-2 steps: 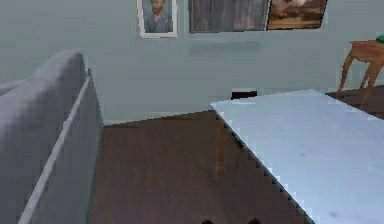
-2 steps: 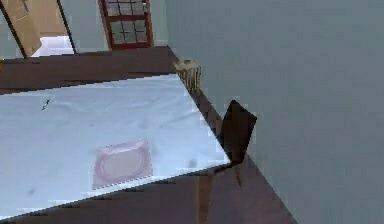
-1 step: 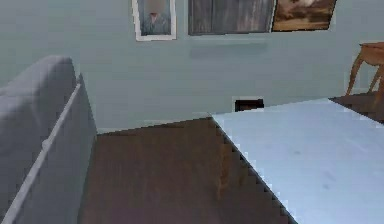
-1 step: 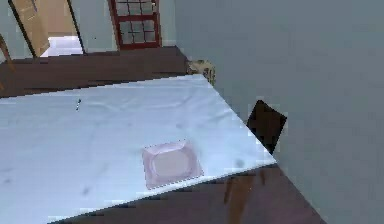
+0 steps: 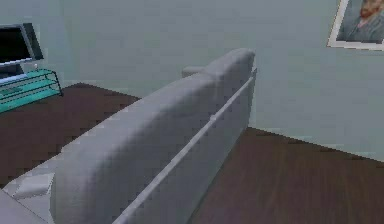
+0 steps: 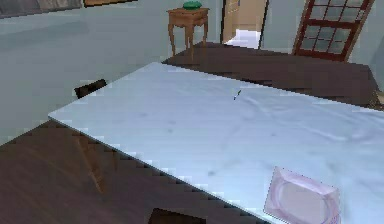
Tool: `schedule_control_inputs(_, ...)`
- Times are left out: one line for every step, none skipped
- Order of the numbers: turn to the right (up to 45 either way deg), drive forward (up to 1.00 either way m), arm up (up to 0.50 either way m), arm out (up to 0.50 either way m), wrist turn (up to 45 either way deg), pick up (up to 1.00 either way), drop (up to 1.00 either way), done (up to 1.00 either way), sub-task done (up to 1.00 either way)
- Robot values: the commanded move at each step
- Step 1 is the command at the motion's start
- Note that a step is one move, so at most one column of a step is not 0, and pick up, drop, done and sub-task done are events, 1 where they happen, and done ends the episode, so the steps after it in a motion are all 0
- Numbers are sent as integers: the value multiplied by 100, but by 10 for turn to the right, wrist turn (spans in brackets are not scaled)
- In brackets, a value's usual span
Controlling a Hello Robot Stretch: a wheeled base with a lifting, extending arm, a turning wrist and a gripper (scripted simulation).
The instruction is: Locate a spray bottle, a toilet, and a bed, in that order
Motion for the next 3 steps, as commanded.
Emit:
schedule_control_inputs(-150,0,0,0,0,0,0,0,0)
schedule_control_inputs(0,20,0,0,0,0,0,0,0)
schedule_control_inputs(420,0,0,0,0,0,0,0,0)
